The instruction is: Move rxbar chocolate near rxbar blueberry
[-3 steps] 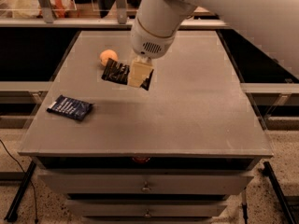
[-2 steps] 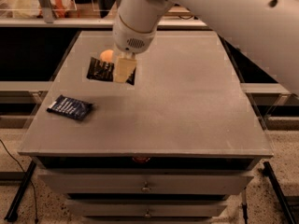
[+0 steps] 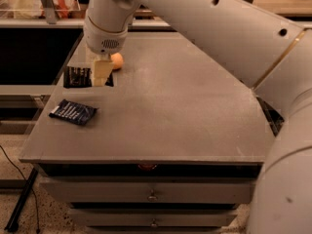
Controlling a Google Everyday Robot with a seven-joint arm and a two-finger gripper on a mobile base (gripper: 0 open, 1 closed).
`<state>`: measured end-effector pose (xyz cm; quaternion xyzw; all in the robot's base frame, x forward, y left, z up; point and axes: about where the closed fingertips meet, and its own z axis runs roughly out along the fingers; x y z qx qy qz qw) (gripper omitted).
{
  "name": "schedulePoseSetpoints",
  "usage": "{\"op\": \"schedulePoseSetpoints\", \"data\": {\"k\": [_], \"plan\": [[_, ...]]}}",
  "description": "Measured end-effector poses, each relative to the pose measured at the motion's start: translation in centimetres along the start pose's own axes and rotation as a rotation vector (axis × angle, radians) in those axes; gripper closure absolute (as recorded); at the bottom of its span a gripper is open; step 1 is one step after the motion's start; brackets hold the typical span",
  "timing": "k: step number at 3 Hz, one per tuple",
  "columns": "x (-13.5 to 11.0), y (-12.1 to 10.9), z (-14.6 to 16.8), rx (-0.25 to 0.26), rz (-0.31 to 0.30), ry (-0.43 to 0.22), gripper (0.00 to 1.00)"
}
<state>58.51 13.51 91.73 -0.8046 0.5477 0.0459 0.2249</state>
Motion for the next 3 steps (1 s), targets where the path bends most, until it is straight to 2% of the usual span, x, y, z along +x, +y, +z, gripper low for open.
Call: {"op": "schedulePoseSetpoints", "data": {"k": [1, 2, 3], "plan": [[-2.2, -0.9, 2.0, -0.024, -0.089, -0.003, 1.00], [-3.4, -2.0, 3.7, -0.030, -0.124, -0.005, 1.00], [-3.8, -3.2, 4.8, -0.023, -0.128, -0.010, 0.82]]}}
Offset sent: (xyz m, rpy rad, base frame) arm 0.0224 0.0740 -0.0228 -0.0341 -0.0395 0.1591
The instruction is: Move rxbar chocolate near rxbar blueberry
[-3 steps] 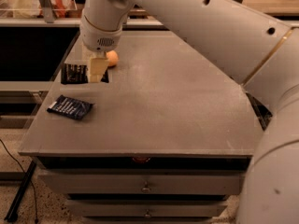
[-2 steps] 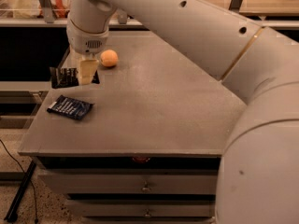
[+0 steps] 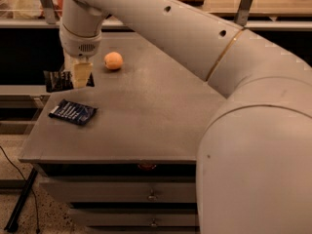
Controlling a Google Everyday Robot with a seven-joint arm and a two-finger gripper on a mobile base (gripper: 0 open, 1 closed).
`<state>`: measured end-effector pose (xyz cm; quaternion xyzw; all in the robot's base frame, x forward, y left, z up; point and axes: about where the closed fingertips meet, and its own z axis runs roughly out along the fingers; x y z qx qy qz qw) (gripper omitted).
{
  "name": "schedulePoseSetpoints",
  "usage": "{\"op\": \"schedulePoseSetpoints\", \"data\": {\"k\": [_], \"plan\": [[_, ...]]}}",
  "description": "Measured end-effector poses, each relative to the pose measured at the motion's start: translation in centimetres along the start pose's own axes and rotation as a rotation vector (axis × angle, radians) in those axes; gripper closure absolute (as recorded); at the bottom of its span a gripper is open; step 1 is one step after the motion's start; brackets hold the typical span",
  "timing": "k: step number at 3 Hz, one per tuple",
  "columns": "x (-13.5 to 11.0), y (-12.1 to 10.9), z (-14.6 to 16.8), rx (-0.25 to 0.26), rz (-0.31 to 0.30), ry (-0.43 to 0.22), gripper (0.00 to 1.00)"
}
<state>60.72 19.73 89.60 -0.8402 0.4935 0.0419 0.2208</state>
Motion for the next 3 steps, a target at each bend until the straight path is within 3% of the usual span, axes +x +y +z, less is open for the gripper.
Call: {"op": "schedulePoseSetpoints", "data": {"k": [3], "plan": [[-0.27, -0.61, 0.62, -0.003, -0.001, -0.009, 0.12]]}}
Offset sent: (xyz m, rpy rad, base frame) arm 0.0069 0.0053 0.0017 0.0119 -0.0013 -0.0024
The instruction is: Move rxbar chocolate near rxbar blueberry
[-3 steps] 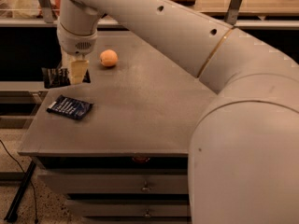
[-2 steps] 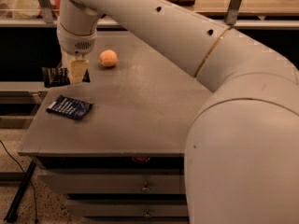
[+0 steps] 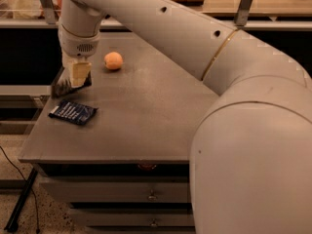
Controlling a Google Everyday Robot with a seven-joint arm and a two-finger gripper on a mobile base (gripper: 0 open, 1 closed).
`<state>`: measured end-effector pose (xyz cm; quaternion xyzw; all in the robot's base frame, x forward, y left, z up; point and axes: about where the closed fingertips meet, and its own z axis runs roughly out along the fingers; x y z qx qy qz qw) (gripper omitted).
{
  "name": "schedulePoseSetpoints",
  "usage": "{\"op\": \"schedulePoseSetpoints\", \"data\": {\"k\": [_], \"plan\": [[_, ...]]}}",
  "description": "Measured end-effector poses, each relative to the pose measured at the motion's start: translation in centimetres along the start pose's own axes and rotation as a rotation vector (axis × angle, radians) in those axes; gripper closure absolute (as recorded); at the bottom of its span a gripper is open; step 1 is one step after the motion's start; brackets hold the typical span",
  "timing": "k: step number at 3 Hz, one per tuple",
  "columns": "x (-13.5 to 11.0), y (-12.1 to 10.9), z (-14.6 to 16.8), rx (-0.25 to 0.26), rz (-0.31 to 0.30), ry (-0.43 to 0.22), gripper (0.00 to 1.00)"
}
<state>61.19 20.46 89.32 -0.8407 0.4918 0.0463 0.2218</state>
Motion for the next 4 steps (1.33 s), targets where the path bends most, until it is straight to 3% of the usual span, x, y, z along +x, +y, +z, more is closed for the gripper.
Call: {"op": "schedulePoseSetpoints", "data": {"k": [1, 4], "plan": [[-0.1, 0.1, 0.0, -0.007, -0.004, -0.003, 0.00], [1.0, 0.3, -0.2, -0.048, -0.021, -0.024, 0.00]]}}
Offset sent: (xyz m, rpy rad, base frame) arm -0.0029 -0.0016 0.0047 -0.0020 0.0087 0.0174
